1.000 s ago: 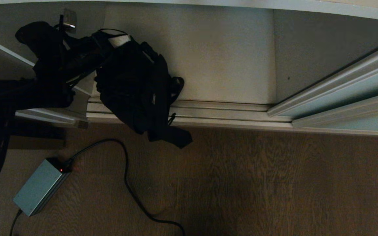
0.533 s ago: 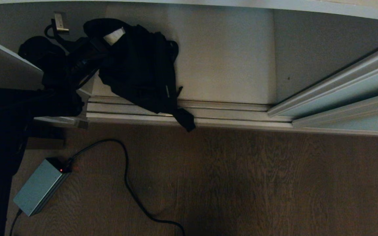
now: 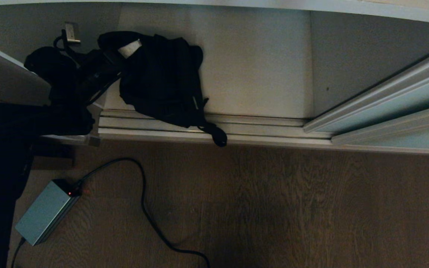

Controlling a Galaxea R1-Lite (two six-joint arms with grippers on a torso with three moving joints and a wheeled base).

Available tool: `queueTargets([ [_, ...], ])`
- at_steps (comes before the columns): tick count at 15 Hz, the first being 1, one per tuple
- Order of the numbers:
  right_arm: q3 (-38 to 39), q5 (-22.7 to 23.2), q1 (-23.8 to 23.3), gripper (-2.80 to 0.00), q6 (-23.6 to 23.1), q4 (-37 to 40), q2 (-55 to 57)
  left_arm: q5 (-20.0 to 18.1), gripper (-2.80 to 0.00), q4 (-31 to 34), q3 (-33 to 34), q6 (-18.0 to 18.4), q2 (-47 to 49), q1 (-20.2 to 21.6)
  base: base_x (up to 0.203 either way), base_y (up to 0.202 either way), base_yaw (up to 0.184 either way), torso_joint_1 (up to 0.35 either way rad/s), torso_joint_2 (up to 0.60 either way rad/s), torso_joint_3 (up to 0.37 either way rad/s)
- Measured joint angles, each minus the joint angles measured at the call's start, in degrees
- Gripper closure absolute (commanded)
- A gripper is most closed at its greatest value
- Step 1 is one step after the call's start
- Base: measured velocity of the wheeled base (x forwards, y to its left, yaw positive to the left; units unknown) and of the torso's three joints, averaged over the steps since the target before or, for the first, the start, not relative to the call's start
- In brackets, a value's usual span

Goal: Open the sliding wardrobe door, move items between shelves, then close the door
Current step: Place the bag on the lower shelf

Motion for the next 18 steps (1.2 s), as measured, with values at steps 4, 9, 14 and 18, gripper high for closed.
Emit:
queueTargets([
  [4, 0.0, 0.0, 0.0, 0.0, 0.0, 0.0, 0.0, -0.1, 0.0, 12.1, 0.0, 0.6, 2.3, 0.3, 0.0, 0.0, 0.0, 0.0, 0.0, 0.0],
  [9, 0.0, 0.0, 0.0, 0.0, 0.0, 0.0, 0.0, 2.5, 0.0, 12.6, 0.0, 3.0, 3.2, 0.2, 0.0, 0.0, 0.0, 0.0, 0.0, 0.0],
  [14, 0.0, 0.0, 0.0, 0.0, 0.0, 0.0, 0.0, 2.7, 0.0, 12.7, 0.1, 3.6, 4.2, -1.1, 0.0, 0.0, 0.0, 0.0, 0.0, 0.0],
  [18, 0.0, 0.0, 0.0, 0.0, 0.0, 0.0, 0.0, 2.6, 0.0, 12.7, 0.1, 3.6, 4.3, -1.4, 0.079, 0.0, 0.001, 0.0, 0.0, 0.001],
])
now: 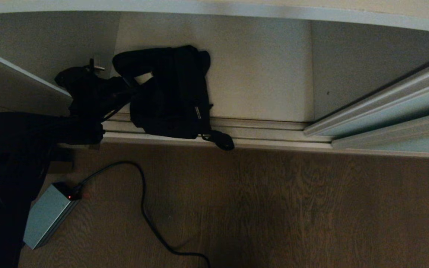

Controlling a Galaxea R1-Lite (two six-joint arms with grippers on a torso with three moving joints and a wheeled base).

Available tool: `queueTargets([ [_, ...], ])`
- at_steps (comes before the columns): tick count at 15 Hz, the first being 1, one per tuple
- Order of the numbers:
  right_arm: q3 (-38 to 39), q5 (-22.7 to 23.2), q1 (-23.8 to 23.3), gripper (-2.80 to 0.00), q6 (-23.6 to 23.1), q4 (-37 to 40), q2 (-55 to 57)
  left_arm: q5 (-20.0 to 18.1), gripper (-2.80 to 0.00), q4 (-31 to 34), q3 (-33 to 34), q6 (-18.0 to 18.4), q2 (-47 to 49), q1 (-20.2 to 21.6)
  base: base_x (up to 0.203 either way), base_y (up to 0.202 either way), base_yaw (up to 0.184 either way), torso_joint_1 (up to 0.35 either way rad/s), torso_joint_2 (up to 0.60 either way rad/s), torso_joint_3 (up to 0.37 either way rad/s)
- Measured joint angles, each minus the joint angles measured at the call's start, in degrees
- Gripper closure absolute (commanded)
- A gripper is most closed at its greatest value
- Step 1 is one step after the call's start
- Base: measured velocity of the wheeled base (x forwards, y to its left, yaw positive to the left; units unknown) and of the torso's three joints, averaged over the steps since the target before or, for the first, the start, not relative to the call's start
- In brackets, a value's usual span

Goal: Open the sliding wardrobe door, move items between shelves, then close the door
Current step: Place the bag on the lower shelf

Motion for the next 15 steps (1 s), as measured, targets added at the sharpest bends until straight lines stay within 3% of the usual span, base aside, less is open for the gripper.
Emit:
queueTargets([
  [6, 0.0, 0.0, 0.0, 0.0, 0.0, 0.0, 0.0, 0.4, 0.0, -0.3, -0.1, 0.5, 0.0, 0.0, 0.178, 0.0, 0.001, 0.001, 0.0, 0.004],
  [12, 0.0, 0.0, 0.0, 0.0, 0.0, 0.0, 0.0, 4.9, 0.0, -2.1, -0.1, 2.2, -0.5, 0.4, 0.0, 0.0, 0.0, 0.0, 0.0, 0.0],
  [15, 0.0, 0.0, 0.0, 0.0, 0.0, 0.0, 0.0, 8.8, 0.0, -2.1, -0.1, 6.0, -0.9, 0.4, 0.0, 0.0, 0.0, 0.0, 0.0, 0.0],
])
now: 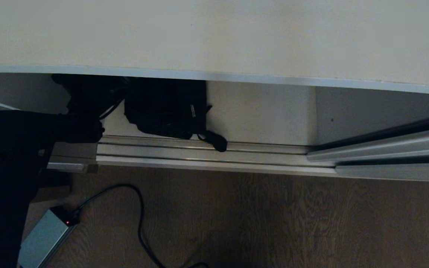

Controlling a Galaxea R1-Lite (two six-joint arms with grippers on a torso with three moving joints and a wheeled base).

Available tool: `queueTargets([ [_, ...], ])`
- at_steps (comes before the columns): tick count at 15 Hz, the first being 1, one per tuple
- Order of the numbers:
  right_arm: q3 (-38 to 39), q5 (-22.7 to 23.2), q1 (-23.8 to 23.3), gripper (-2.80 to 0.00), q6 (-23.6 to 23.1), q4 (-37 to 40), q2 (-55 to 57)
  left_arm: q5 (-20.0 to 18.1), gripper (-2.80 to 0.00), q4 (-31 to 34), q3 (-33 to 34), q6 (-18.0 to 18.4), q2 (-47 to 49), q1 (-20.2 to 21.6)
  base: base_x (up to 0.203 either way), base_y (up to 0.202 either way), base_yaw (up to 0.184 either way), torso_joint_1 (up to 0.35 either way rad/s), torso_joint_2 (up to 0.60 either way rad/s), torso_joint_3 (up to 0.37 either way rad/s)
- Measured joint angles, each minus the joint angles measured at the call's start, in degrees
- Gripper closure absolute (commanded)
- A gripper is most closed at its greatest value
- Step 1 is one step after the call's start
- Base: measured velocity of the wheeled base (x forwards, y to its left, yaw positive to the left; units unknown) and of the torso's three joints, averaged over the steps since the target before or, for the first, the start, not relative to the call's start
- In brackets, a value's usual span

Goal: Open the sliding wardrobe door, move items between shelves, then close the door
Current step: Place the bag on the lower shelf

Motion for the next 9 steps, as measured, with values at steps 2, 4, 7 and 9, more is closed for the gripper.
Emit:
queueTargets([
  [2, 0.0, 0.0, 0.0, 0.0, 0.0, 0.0, 0.0, 0.1, -2.8, 0.2, 0.0, 0.9, -0.1, 0.0, 0.0, 0.0, 0.0, 0.0, 0.0, 0.0],
  [4, 0.0, 0.0, 0.0, 0.0, 0.0, 0.0, 0.0, 0.2, -2.8, 0.3, 0.0, 1.0, -0.1, 0.0, 0.0, 0.0, 0.0, 0.0, 0.0, 0.0],
  [7, 0.0, 0.0, 0.0, 0.0, 0.0, 0.0, 0.0, 0.1, -2.8, 1.1, 0.0, 1.1, -0.1, -0.3, 0.0, 0.0, 0.0, 0.0, 0.0, 0.0],
  [9, 0.0, 0.0, 0.0, 0.0, 0.0, 0.0, 0.0, 0.0, -2.8, 1.6, 0.0, 2.2, -0.3, -0.6, 0.0, 0.0, 0.0, 0.0, 0.0, 0.0],
])
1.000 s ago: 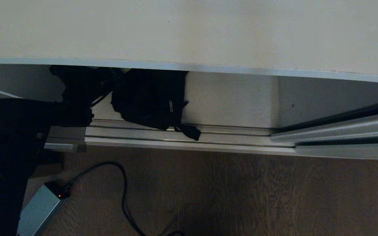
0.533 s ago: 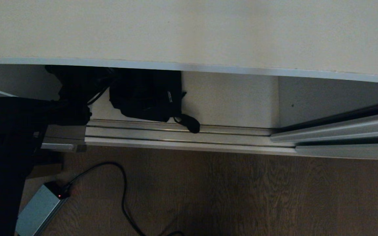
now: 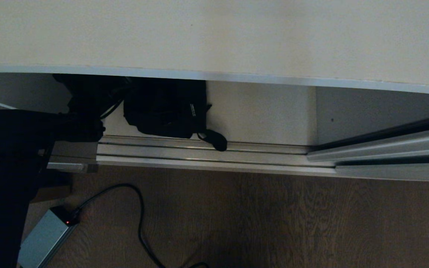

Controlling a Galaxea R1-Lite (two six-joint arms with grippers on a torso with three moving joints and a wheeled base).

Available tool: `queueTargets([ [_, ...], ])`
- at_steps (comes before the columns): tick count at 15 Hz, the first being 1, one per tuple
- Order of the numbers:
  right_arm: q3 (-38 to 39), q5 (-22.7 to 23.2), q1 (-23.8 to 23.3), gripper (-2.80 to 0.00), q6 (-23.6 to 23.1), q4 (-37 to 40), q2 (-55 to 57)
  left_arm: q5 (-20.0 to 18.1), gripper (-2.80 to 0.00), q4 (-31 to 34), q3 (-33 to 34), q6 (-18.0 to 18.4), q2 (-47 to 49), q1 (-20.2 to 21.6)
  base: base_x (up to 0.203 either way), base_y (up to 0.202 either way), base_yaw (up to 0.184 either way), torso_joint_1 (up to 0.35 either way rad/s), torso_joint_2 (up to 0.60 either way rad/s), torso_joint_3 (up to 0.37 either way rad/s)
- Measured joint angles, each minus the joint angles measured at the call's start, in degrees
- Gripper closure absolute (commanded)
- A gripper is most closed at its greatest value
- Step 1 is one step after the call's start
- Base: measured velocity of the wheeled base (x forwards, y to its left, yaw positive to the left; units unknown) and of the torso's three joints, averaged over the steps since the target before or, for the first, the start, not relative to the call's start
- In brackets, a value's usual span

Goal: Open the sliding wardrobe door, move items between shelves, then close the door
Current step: Place the bag on the lower shelf

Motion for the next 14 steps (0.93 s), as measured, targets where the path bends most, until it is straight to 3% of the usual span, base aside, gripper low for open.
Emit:
queueTargets([
  [2, 0.0, 0.0, 0.0, 0.0, 0.0, 0.0, 0.0, -0.1, -2.8, 2.5, 0.1, 3.0, -0.3, -0.2, 0.0, 0.0, 0.0, 0.0, 0.0, 0.0],
  [6, 0.0, 0.0, 0.0, 0.0, 0.0, 0.0, 0.0, -0.1, -2.8, 11.7, 0.2, 13.2, -1.9, -0.4, 0.0, 0.0, 0.0, 0.0, 0.0, 0.0],
  [10, 0.0, 0.0, 0.0, 0.0, 0.0, 0.0, 0.0, 0.0, -2.8, 11.8, 0.3, 18.6, -4.2, -0.6, 0.0, 0.0, 0.0, 0.0, 0.0, 0.0],
  [14, 0.0, 0.0, 0.0, 0.0, 0.0, 0.0, 0.0, 0.0, -2.8, 11.6, 0.3, 20.4, -5.8, -0.8, 0.0, 0.0, 0.0, 0.0, 0.0, 0.0],
])
